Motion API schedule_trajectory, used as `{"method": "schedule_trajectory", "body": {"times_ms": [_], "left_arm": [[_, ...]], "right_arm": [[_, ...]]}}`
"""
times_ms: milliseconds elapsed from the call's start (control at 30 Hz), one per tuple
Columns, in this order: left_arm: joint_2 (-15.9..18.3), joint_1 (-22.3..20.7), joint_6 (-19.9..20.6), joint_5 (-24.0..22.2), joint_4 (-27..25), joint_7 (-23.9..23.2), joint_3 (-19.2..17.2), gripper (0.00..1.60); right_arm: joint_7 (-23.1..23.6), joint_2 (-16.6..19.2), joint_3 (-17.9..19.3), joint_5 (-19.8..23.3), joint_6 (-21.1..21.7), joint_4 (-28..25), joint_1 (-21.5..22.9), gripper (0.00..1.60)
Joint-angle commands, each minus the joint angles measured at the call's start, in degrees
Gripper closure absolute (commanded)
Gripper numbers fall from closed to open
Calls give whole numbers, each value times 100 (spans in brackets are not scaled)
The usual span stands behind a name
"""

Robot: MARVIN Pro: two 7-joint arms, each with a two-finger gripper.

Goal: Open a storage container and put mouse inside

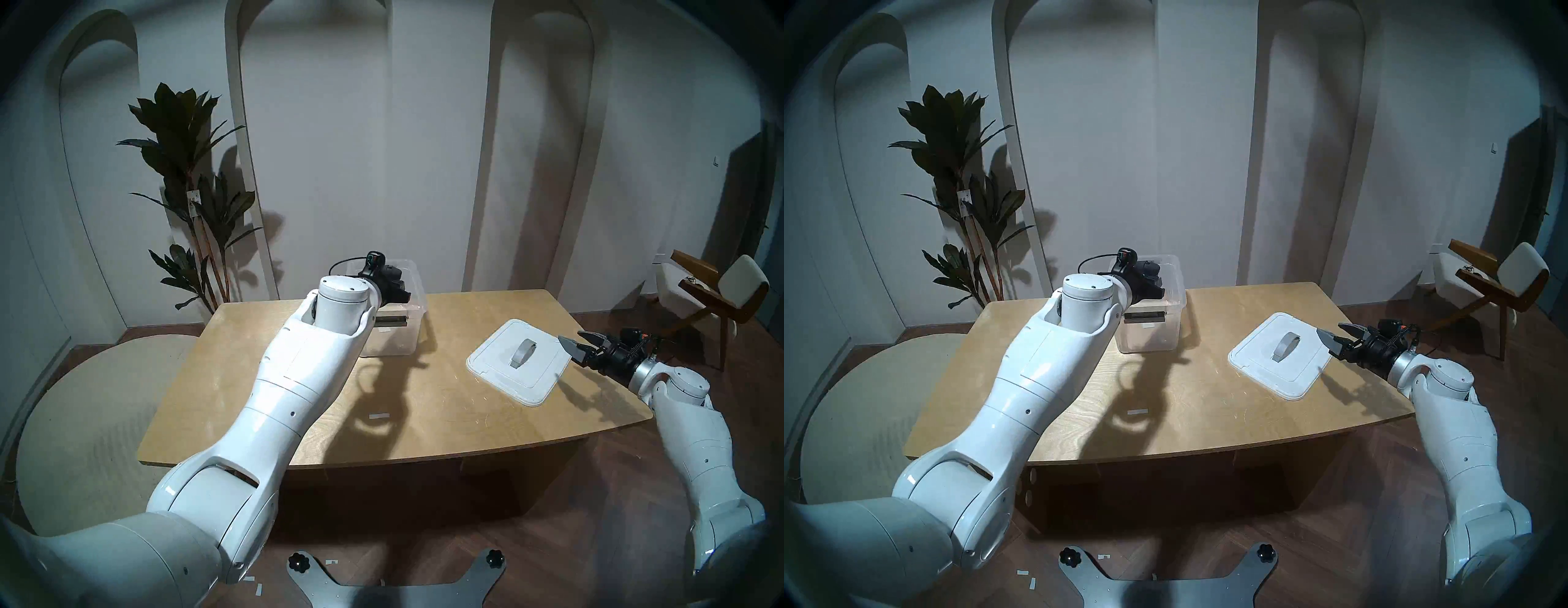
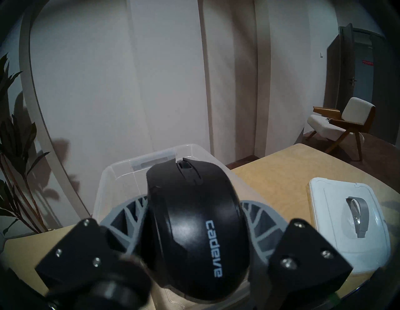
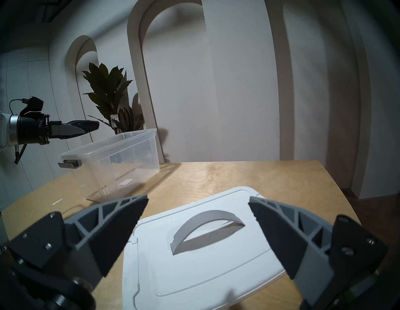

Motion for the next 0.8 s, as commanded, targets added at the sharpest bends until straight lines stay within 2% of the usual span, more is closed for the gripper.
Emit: {"method": "schedule_trajectory", "body": {"times_ms": [0,200,300,333,367,600,633,767], "left_arm": [[-200,-557,-13,58,208,8,-74,160],[-274,-936,69,103,623,-26,-105,160],[-307,-949,47,145,731,-23,-139,160],[-314,-1058,49,155,822,-37,-136,93],[-317,-1073,41,177,857,-36,-138,0],[-282,-1484,-13,370,1374,-63,-142,0],[-277,-1419,-82,407,1358,-36,-175,0],[-231,-1595,-207,523,1515,-19,-172,0]], "right_arm": [[1,21,21,10,-18,-55,75,0],[12,21,21,10,-19,-44,80,0],[18,22,21,10,-19,-40,84,0],[20,22,21,10,-20,-38,86,0],[22,22,21,11,-20,-38,87,0],[36,24,24,12,-26,-43,113,0],[37,24,25,12,-27,-47,118,0],[38,24,26,12,-31,-56,131,0]]}}
